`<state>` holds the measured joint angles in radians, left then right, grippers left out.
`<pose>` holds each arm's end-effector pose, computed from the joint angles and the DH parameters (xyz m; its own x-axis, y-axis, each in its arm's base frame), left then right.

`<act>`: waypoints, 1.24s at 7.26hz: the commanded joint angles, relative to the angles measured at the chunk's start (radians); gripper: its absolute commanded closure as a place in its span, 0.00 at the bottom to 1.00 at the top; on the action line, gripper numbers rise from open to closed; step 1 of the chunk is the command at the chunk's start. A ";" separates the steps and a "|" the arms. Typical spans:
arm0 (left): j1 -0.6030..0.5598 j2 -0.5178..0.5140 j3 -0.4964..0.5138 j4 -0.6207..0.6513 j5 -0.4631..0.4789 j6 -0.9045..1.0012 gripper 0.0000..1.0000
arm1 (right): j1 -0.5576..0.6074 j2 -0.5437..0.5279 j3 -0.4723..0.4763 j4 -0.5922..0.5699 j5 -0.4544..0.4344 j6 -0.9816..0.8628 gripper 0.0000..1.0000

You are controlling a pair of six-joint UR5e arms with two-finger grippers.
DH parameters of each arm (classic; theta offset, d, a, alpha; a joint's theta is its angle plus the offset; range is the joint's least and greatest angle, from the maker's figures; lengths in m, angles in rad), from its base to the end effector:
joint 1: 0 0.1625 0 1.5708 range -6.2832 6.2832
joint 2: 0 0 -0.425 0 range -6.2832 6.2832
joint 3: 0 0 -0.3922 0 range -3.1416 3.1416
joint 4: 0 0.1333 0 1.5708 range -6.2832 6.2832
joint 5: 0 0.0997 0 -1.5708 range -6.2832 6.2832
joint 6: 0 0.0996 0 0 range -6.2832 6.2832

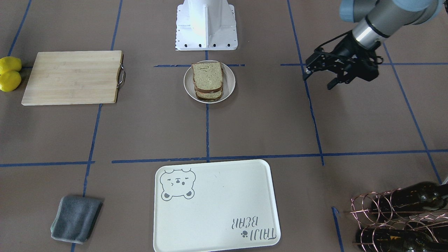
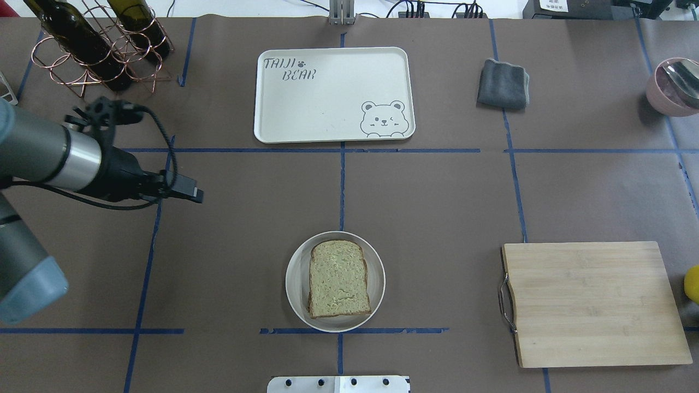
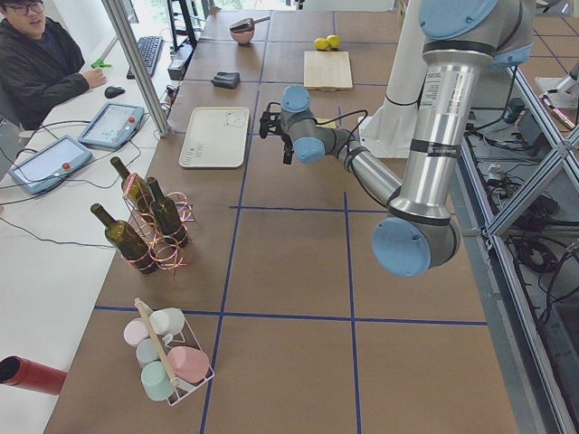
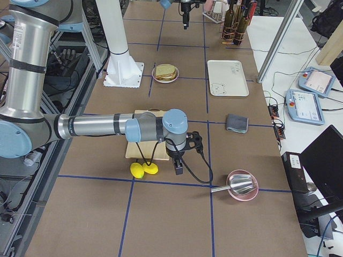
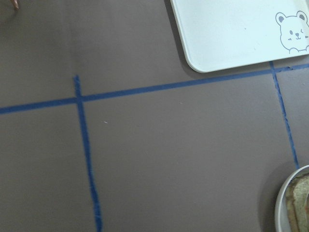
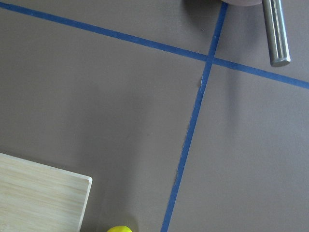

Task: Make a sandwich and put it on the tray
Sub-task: 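Move the left gripper toward the plate rim nearest it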

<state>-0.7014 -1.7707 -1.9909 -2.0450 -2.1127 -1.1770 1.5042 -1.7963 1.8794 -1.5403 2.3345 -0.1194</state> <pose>0.3483 -0.4015 0.3017 0.4014 0.0912 -0.9113 0.0527 0.9911 0.1224 0.0375 -0.4064 0.6044 0.7025 -0.2435 0.6687 0.1509 0.9693 0.1944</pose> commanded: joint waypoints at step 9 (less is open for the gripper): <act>0.379 -0.176 0.242 -0.173 0.344 -0.389 0.73 | 0.001 -0.002 0.012 0.003 0.009 0.006 0.00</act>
<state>-0.3236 -1.9469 -1.7389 -2.2166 -1.7681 -1.5669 1.5048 -1.7987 1.8864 -1.5359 2.3381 -0.1147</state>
